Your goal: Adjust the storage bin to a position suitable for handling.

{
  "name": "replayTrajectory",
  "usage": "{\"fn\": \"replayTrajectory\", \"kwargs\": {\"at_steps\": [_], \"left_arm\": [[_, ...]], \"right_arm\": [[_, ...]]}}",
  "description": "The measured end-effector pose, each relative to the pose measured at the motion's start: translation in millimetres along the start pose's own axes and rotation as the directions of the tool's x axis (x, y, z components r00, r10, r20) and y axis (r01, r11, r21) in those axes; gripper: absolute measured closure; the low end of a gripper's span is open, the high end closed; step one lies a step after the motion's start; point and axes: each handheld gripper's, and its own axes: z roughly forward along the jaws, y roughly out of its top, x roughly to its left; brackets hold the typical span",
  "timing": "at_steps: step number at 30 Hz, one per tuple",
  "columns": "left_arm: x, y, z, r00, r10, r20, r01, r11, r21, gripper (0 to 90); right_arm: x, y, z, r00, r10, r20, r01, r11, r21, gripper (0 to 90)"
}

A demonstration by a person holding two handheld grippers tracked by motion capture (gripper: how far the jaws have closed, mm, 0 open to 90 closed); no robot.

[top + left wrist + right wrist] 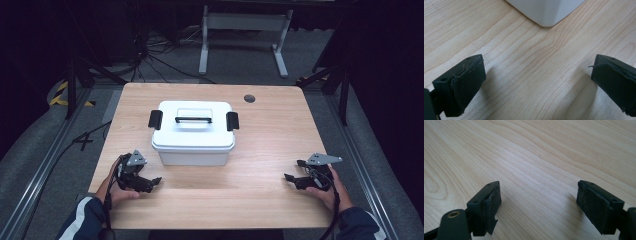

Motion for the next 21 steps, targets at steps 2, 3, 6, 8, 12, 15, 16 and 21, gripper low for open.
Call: {"fn": "replayTrajectory", "kwargs": {"at_steps": [2, 3, 6, 8, 12, 15, 16, 21], "left_arm": [[0.5, 0.3, 0.4, 1.0, 0.002, 0.008, -0.002, 1.0, 0.0, 0.0], [0.9, 0.4, 0.5, 0.9999, 0.005, 0.013, -0.005, 1.0, 0.001, 0.0], [2.1, 0.8, 1.0, 0.9996, 0.018, 0.022, -0.018, 0.9998, -0.001, 0.0], [2.5, 0.9, 1.2, 0.9995, 0.022, 0.024, -0.022, 0.9998, -0.004, 0.0], [2.3, 0.8, 0.9, 0.9995, 0.017, 0.025, -0.017, 0.9998, 0.0, 0.0], [2.9, 1.0, 1.3, 0.9993, 0.025, 0.026, -0.025, 0.9997, -0.003, 0.0], [3.5, 1.2, 1.4, 0.9992, 0.033, 0.022, -0.033, 0.9994, -0.004, 0.0], [3.1, 1.2, 2.5, 0.9994, 0.023, 0.026, -0.023, 0.9997, -0.011, 0.0]], "right_arm": [[0.0, 0.0, 0.0, 1.0, 0.0, 0.0, 0.0, 1.0, 0.0, 19.9], [-0.1, -0.1, 0.0, 1.0, 0.0, -0.001, 0.0, 1.0, 0.0, 19.9], [-0.8, 0.3, 0.2, 1.0, -0.005, -0.005, 0.005, 1.0, 0.002, 19.5], [-1.5, 1.0, 0.3, 1.0, -0.007, -0.007, 0.007, 1.0, 0.007, 18.7], [-2.3, 2.5, 0.7, 0.9998, -0.014, -0.011, 0.014, 1.0, 0.018, 18.3], [-2.5, 2.9, 0.3, 0.9998, -0.014, -0.014, 0.014, 1.0, 0.023, 18.2], [-2.5, 3.0, 0.0, 0.9997, -0.017, -0.016, 0.018, 0.999, 0.028, 18.1], [-1.3, 5.3, -1.6, 0.9998, -0.017, -0.01, 0.017, 0.998, 0.058, 19.0]]}}
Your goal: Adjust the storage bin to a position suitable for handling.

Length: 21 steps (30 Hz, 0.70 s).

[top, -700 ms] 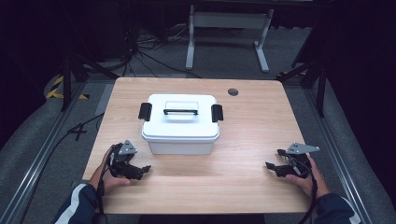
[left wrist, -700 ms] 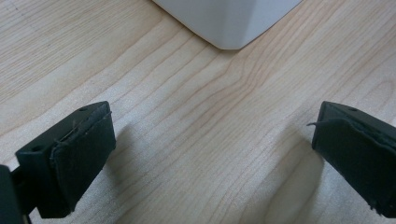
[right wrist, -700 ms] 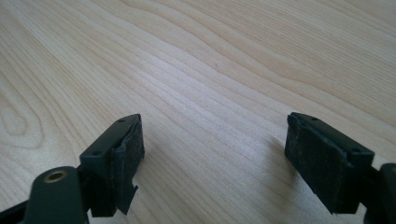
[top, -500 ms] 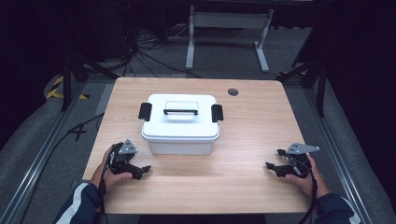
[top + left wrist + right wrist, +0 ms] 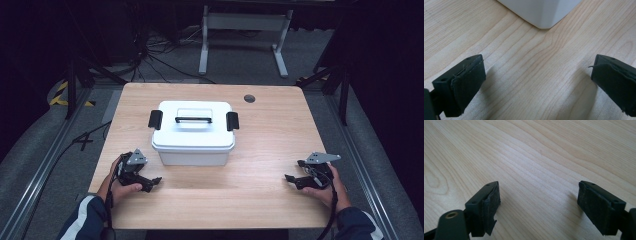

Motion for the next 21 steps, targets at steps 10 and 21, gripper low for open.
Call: {"fn": "replayTrajectory", "kwargs": {"at_steps": [10, 21], "left_arm": [[0.0, 0.0, 0.0, 1.0, 0.0, 0.0, 0.0, 1.0, 0.0, 0.0], [0.1, 0.0, -0.1, 1.0, 0.001, 0.0, -0.001, 1.0, 0.001, 0.0]], "right_arm": [[-0.9, 2.0, -6.0, 0.9993, -0.015, -0.035, 0.016, 1.0, 0.021, 33.3], [3.2, 11.4, -14.8, 0.9987, -0.044, -0.026, 0.044, 0.999, 0.005, 35.6]]}}
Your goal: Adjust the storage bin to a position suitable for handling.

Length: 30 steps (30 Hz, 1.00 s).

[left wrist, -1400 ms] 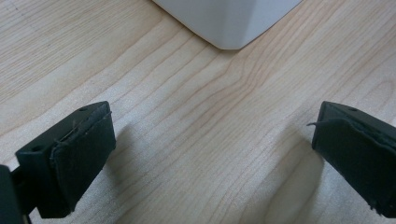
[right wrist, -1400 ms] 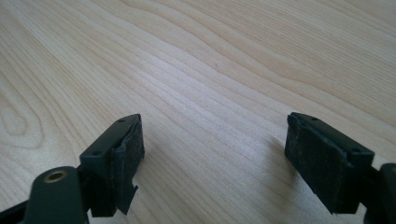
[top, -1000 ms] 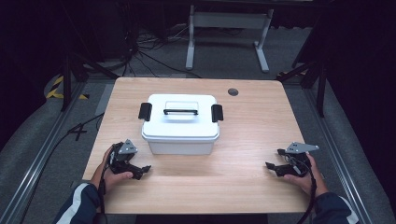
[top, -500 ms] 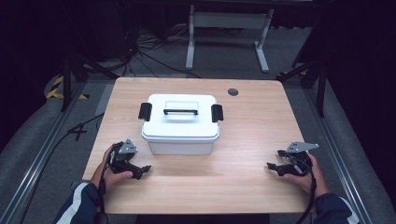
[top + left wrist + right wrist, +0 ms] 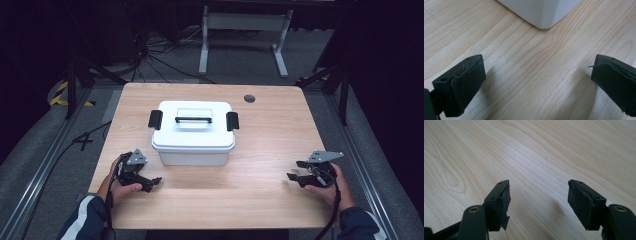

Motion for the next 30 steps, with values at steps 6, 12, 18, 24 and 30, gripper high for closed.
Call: {"fn": "replayTrajectory", "kwargs": {"at_steps": [6, 12, 18, 24, 30], "left_arm": [[-0.1, 0.0, 0.0, 1.0, -0.001, 0.0, 0.001, 1.0, -0.001, 0.0], [0.1, 0.0, -0.2, 1.0, 0.004, -0.002, -0.004, 1.0, 0.0, 0.0], [-0.2, -0.1, 0.0, 1.0, -0.002, 0.002, 0.002, 1.0, -0.001, 0.1], [0.4, 0.1, -1.1, 1.0, 0.007, 0.002, -0.007, 0.9999, 0.007, 0.3], [0.4, 0.0, -1.1, 1.0, 0.008, 0.003, -0.008, 0.9999, 0.008, 0.3]], "right_arm": [[7.6, 8.1, -6.4, 0.9996, -0.029, -0.004, 0.029, 0.999, -0.034, 38.1], [11.0, 18.9, -11.9, 0.9983, -0.056, -0.015, 0.055, 0.998, -0.042, 39.3], [15.8, 36.7, -18.0, 0.9938, -0.108, -0.024, 0.107, 0.993, -0.04, 40.9], [19.2, 58.6, -19.3, 0.9851, -0.168, -0.039, 0.167, 0.986, -0.03, 41.7], [22.9, 73.5, -17.7, 0.9779, -0.203, -0.051, 0.203, 0.979, -0.002, 42.1]]}}
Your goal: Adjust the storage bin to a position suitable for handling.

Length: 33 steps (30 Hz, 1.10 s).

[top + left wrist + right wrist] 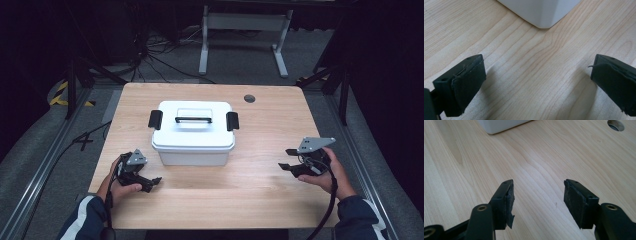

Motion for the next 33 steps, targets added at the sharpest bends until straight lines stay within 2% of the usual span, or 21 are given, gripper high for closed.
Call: {"fn": "replayTrajectory", "kwargs": {"at_steps": [9, 14, 18, 23, 25, 33], "left_arm": [[0.0, 0.0, 0.0, 1.0, 0.0, 0.0, 0.0, 1.0, 0.0, 0.3], [0.0, 0.0, 0.0, 1.0, 0.0, 0.0, 0.0, 1.0, 0.0, 0.3], [0.0, 0.0, 0.0, 1.0, 0.0, 0.0, 0.0, 1.0, 0.0, 0.3], [0.0, 0.0, 0.0, 1.0, 0.0, 0.0, 0.0, 1.0, 0.0, 0.3], [0.0, 0.0, 0.0, 1.0, 0.0, 0.0, 0.0, 1.0, 0.0, 0.3], [0.0, 0.0, 0.0, 1.0, 0.0, 0.0, 0.0, 1.0, 0.0, 0.3]], "right_arm": [[-2.2, 33.8, -7.4, 0.9975, -0.07, -0.001, 0.07, 0.997, 0.017, 43.5], [-4.5, 54.7, -10.5, 0.9933, -0.115, -0.009, 0.115, 0.993, 0.03, 45.0], [-4.4, 73.2, -11.8, 0.9875, -0.157, -0.01, 0.157, 0.986, 0.049, 45.3], [-3.1, 99.2, -14.3, 0.9754, -0.22, -0.01, 0.221, 0.973, 0.063, 45.8], [-2.5, 104.7, -14.6, 0.9735, -0.229, -0.009, 0.229, 0.972, 0.06, 45.8], [1.7, 135.8, -8.4, 0.9561, -0.291, -0.031, 0.293, 0.953, 0.083, 47.1]]}}
